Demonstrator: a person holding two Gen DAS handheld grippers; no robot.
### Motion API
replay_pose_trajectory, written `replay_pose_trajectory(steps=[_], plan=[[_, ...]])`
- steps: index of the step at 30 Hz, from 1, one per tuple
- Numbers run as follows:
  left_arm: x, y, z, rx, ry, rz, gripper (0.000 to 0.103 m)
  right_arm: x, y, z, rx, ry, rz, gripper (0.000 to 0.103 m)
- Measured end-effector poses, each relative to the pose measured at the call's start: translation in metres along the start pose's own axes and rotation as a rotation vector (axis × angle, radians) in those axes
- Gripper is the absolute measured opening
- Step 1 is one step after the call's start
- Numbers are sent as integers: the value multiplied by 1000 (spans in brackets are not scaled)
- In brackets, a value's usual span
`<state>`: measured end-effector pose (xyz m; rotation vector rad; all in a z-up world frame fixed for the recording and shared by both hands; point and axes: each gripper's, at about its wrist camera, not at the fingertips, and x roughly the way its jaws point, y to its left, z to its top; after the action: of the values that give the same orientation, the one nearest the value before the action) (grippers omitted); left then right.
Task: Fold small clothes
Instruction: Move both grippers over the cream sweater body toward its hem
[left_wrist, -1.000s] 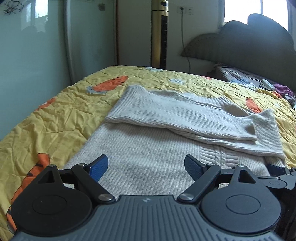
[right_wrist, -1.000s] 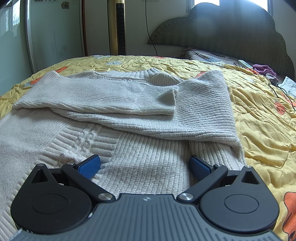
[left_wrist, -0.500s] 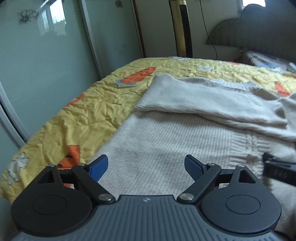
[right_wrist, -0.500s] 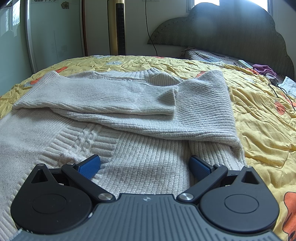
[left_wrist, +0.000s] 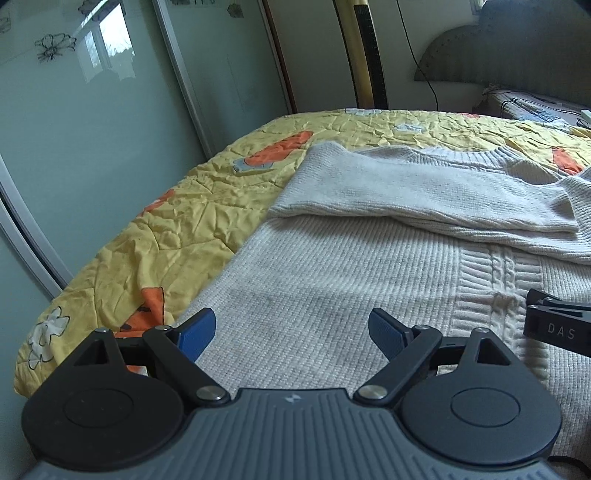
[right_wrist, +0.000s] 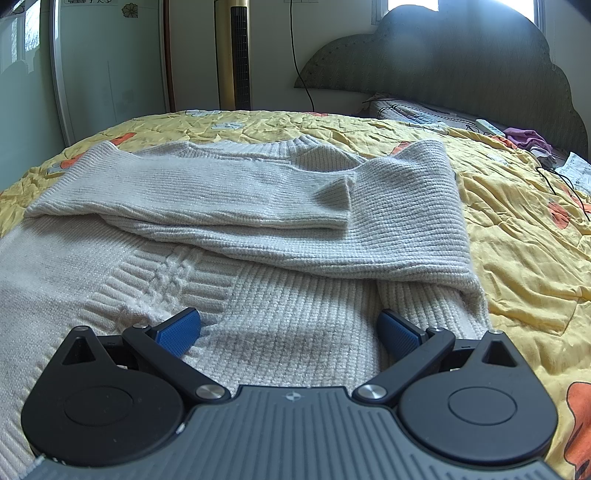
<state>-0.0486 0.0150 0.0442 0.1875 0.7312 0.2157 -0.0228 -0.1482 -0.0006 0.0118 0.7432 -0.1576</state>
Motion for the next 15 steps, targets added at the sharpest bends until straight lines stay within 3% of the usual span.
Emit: replay_pose_trajectory(steps=[15], plan=[[-8, -10, -1, 50, -43, 37, 91, 0, 0, 0, 0, 0, 0, 103]])
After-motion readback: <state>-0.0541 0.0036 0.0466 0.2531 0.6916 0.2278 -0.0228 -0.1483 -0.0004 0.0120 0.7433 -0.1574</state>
